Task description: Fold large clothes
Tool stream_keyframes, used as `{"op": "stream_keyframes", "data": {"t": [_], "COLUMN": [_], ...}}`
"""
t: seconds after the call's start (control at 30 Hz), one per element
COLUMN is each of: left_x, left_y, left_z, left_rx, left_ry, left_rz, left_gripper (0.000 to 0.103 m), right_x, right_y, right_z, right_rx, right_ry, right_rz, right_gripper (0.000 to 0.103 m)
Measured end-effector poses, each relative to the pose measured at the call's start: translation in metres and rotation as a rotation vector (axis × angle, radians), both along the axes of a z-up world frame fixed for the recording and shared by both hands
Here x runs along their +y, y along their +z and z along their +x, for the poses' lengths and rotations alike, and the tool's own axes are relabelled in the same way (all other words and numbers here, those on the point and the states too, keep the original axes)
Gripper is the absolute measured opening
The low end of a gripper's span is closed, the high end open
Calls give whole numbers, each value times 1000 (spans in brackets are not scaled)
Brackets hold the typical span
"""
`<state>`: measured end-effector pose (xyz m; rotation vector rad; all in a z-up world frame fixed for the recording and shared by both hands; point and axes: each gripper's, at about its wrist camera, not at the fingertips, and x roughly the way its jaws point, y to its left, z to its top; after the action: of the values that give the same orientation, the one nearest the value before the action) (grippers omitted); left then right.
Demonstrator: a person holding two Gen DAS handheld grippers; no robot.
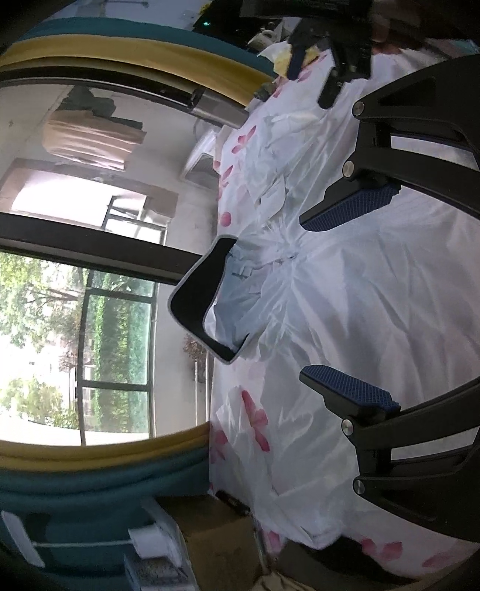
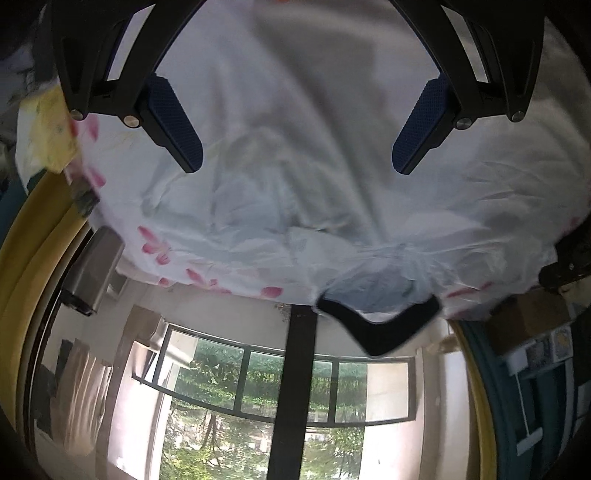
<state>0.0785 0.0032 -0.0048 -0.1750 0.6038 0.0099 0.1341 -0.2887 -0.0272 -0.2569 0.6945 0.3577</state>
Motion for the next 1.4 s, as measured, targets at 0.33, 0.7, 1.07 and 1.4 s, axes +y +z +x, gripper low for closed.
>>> {"op": "stream_keyframes", "data": {"t": [0.33, 0.7, 1.07, 1.4], "left_x": [6, 18, 23, 28], "left_y": [-25, -44, -50, -34], "left_z": [50, 82, 86, 66], "left_rx": [100, 144, 165, 109], "left_ry": [21, 51, 71, 83], "left_rz": [-21, -47, -54, -76], "left_gripper": [78, 72, 72, 72], "right_x": [-4, 20, 28, 3], "right_y": [-13, -43, -49, 23], "right_z": [75, 135, 149, 127], "right_rx": [21, 63, 95, -1], "right_ry": [104, 201, 255, 196], "right_rz": [-110, -212, -205, -47], "right_gripper": [98, 72, 4, 2]}}
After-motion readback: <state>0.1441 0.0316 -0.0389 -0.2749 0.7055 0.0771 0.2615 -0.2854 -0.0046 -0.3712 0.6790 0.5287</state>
